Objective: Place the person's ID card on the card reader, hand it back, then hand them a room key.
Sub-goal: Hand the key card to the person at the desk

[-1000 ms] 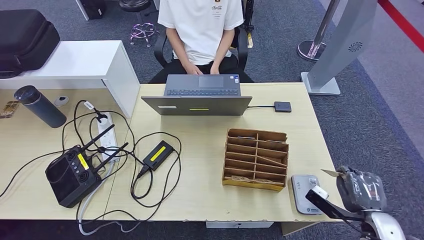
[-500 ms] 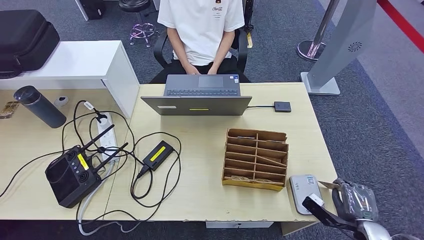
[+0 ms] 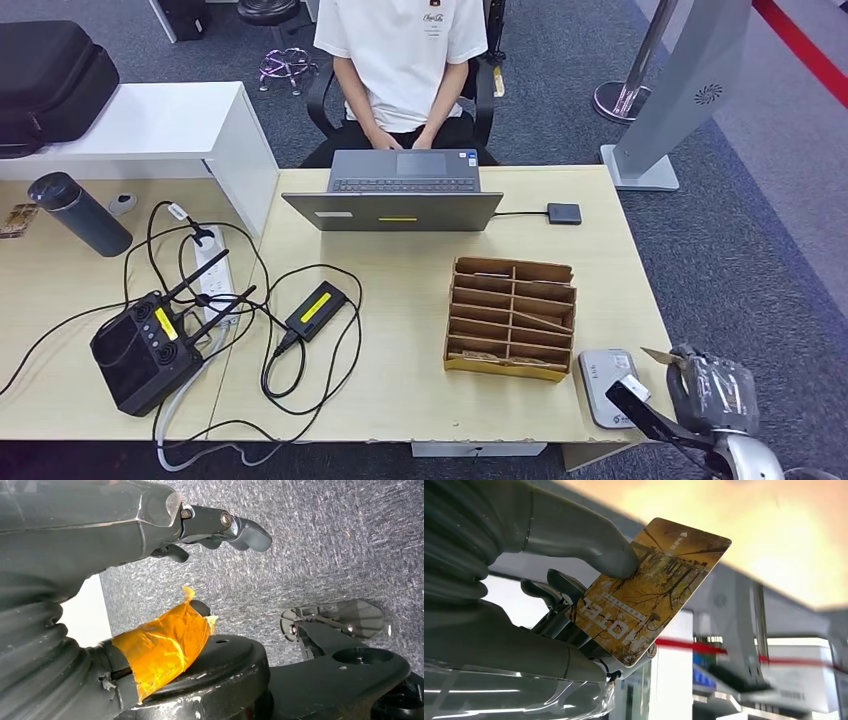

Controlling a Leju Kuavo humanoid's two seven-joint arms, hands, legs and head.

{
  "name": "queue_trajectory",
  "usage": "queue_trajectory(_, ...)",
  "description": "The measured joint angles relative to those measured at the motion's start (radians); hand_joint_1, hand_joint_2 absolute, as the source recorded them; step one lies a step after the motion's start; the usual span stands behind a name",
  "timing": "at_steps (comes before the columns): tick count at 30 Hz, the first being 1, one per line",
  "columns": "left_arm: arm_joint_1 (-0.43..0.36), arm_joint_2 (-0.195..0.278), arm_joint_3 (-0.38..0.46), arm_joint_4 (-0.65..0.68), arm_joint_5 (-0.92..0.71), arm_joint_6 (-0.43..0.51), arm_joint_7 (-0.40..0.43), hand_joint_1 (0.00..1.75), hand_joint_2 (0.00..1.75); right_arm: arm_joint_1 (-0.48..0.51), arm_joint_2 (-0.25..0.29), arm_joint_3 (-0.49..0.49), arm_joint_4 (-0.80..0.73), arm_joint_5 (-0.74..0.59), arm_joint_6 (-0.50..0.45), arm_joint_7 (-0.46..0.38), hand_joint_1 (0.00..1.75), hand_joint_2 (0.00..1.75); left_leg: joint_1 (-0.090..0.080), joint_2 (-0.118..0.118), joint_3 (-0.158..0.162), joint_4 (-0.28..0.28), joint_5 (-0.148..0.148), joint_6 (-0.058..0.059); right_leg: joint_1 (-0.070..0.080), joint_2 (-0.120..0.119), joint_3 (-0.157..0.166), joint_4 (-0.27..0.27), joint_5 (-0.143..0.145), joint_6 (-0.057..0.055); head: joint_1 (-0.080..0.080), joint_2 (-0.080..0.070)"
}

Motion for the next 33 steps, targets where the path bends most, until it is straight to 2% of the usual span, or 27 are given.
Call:
queue_trajectory(3,0.0,0.001,-0.004,0.0,-0.009,0.0,0.0,0.0,1.75,-0.019,-0.005,-0.021,-0.099,-0.016,-0.029,-0.012,1.75,1.75,0.0,0.001,0.0,0.0,0.0,0.0,0.0,0.001,0.0,0.0,0.0,0.0,0.0,0.0)
queue_trajectory(7,-0.002,0.003,-0.016,0.0,-0.018,0.0,0.0,0.0,1.75,-0.083,-0.031,-0.043,-0.225,-0.04,0.005,-0.015,1.75,1.75,0.0,0.001,0.001,0.0,0.0,0.0,0.0,0.002,0.0,0.0,0.0,0.0,0.0,0.0)
queue_trajectory(11,-0.003,0.005,-0.033,0.0,-0.041,0.0,0.0,0.0,1.75,-0.154,-0.055,-0.049,-0.283,-0.042,0.05,-0.014,1.75,1.75,0.0,0.002,-0.001,0.0,0.0,0.0,-0.001,0.003,-0.001,0.002,0.001,-0.001,0.0,0.0)
queue_trajectory(13,-0.005,0.008,-0.05,0.0,-0.069,0.0,0.0,0.0,1.75,-0.254,-0.069,-0.04,-0.287,-0.027,0.097,-0.01,1.75,1.75,-0.001,0.007,-0.003,0.0,0.0,0.0,-0.002,0.008,-0.002,0.002,0.003,-0.002,0.0,0.0)
queue_trajectory(16,-0.018,0.008,-0.077,0.0,-0.097,0.0,0.009,0.0,1.75,-0.508,-0.057,0.023,-0.188,0.034,0.16,0.02,1.75,1.75,0.0,0.016,-0.005,0.0,0.0,0.0,-0.001,0.017,-0.003,0.002,0.006,-0.002,0.0,0.0)
queue_trajectory(20,-0.035,0.003,-0.109,0.0,-0.121,0.0,0.015,0.0,1.75,-0.813,0.042,0.16,0.044,0.136,0.155,0.101,1.75,1.75,0.001,0.017,-0.005,0.0,0.004,-0.003,0.0,0.018,-0.003,0.003,0.008,-0.003,0.0,0.0)
queue_trajectory(23,-0.04,0.001,-0.131,0.0,-0.136,0.0,0.015,0.0,1.75,-0.964,0.135,0.258,0.203,0.199,0.142,0.154,1.75,1.75,0.001,0.014,-0.001,0.0,0.007,-0.004,0.001,0.016,-0.005,0.004,0.009,-0.004,0.0,0.0)
queue_trajectory(28,-0.041,-0.003,-0.156,0.0,-0.152,0.025,0.015,0.0,1.75,-1.083,0.252,0.373,0.367,0.27,0.137,0.201,1.75,1.75,0.003,0.008,-0.001,-0.001,0.008,-0.006,0.003,0.011,-0.006,0.004,0.008,-0.006,0.0,0.0)
queue_trajectory(33,-0.043,-0.004,-0.168,0.0,-0.158,0.03,0.015,0.0,1.75,-1.124,0.325,0.428,0.46,0.288,0.13,0.215,1.75,1.75,0.003,0.007,-0.002,-0.001,0.008,-0.006,0.003,0.009,-0.006,0.004,0.007,-0.005,0.0,0.0)
